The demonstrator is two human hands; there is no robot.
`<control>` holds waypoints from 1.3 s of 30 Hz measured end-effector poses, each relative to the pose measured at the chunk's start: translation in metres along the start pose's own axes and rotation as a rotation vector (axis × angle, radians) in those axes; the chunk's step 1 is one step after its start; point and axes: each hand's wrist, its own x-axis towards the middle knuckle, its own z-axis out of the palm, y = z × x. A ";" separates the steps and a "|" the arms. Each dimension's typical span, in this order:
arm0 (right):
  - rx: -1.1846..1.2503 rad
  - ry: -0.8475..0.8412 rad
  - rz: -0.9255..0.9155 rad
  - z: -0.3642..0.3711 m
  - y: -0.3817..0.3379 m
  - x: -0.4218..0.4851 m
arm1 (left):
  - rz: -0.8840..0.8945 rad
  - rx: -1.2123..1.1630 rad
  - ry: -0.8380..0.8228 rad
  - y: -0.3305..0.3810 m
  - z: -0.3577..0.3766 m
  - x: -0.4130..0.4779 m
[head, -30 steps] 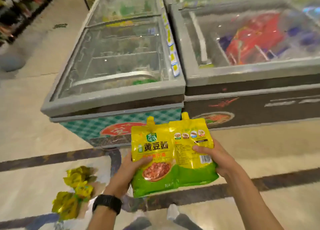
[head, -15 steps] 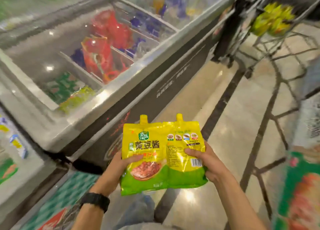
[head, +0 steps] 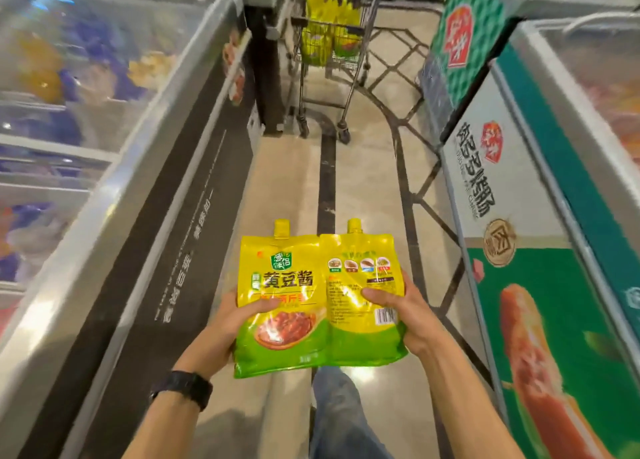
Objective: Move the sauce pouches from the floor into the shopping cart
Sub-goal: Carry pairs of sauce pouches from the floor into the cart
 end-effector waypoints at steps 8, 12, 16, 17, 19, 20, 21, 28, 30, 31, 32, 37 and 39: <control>0.054 0.023 -0.023 -0.041 -0.133 0.139 | 0.016 0.044 -0.069 0.114 0.065 0.163; 0.066 0.035 -0.037 -0.051 -0.191 0.205 | 0.010 0.050 -0.071 0.164 0.083 0.238; 0.071 0.050 -0.057 -0.057 -0.247 0.273 | 0.009 0.044 -0.110 0.210 0.095 0.322; 0.083 0.059 -0.060 -0.058 -0.262 0.291 | 0.012 0.042 -0.127 0.224 0.099 0.345; 0.085 0.079 -0.080 -0.061 -0.288 0.327 | 0.029 0.069 -0.167 0.251 0.107 0.392; 0.083 0.098 -0.097 -0.063 -0.301 0.344 | 0.040 0.080 -0.190 0.265 0.111 0.416; 0.085 0.118 -0.112 -0.064 -0.315 0.360 | 0.048 0.075 -0.209 0.281 0.116 0.438; 0.137 0.229 -0.132 -0.105 -0.404 0.459 | -0.001 0.111 -0.287 0.363 0.175 0.579; 0.138 0.239 -0.138 -0.122 -0.431 0.493 | -0.025 0.133 -0.289 0.382 0.197 0.621; 0.140 0.233 -0.150 -0.134 -0.444 0.514 | -0.037 0.129 -0.299 0.390 0.208 0.643; 0.139 0.232 -0.155 -0.146 -0.457 0.533 | -0.045 0.131 -0.300 0.398 0.219 0.665; 0.101 0.216 -0.122 -0.202 -0.531 0.642 | -0.088 0.120 -0.235 0.441 0.277 0.763; 0.064 0.194 -0.103 -0.215 -0.565 0.681 | -0.079 0.096 -0.200 0.461 0.293 0.794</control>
